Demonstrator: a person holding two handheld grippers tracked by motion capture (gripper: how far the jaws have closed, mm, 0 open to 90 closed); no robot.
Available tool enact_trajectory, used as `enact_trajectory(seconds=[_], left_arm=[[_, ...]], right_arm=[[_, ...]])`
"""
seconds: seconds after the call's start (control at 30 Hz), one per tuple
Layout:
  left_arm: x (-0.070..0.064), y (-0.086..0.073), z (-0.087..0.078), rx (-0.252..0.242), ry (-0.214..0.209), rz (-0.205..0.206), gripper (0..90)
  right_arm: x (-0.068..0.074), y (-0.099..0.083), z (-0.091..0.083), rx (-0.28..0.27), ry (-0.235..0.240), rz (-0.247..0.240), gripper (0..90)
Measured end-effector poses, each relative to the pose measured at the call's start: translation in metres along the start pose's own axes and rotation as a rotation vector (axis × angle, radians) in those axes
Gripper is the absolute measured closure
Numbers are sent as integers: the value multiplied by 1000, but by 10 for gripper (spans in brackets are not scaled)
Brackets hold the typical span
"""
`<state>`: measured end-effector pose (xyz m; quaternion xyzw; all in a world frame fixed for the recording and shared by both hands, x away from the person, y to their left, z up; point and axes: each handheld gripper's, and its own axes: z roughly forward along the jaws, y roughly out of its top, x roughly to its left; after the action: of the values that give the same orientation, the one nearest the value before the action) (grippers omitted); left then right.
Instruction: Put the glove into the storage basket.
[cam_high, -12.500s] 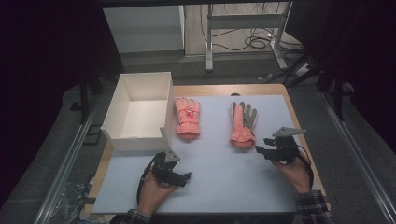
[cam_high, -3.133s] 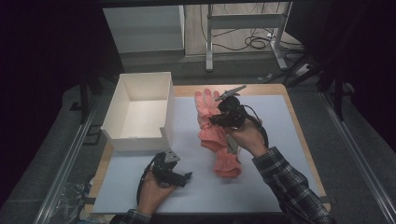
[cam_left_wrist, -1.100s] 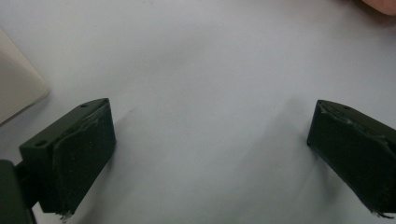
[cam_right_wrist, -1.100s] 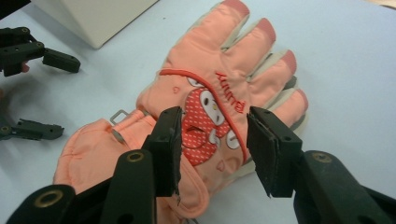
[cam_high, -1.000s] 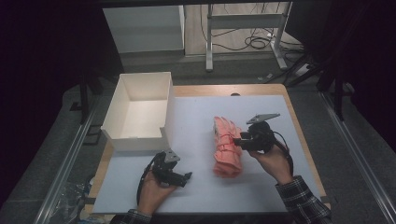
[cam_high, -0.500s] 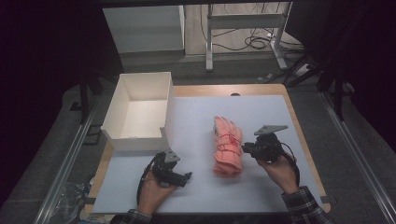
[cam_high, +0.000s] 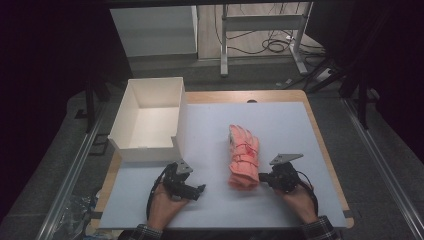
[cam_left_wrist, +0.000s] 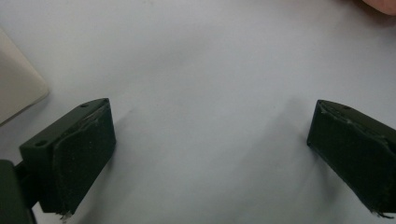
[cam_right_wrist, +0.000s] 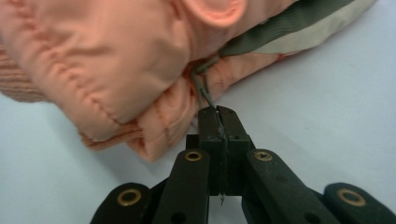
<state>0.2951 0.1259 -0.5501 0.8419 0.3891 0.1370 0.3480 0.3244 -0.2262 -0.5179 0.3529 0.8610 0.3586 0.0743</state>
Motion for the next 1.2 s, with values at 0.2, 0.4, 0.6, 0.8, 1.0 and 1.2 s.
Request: enact_trajectory(seconds=[0.2, 0.4, 0.6, 0.8, 1.0, 1.2], left_arm=[[0, 0, 0, 0, 1, 2, 12], [0, 0, 0, 0, 1, 3, 12], [0, 0, 0, 0, 1, 3, 12], [0, 0, 0, 0, 1, 4, 12], [0, 0, 0, 0, 1, 4, 12], [0, 0, 0, 3, 1, 4, 12]], right_arm=[[6, 1, 4, -3, 9, -13, 893], [13, 2, 11, 0, 26, -22, 892], [22, 8, 20, -3, 51, -39, 890], [32, 15, 31, -7, 71, -55, 885], [41, 23, 42, -9, 92, -69, 879], [46, 28, 47, -14, 94, -82, 873]])
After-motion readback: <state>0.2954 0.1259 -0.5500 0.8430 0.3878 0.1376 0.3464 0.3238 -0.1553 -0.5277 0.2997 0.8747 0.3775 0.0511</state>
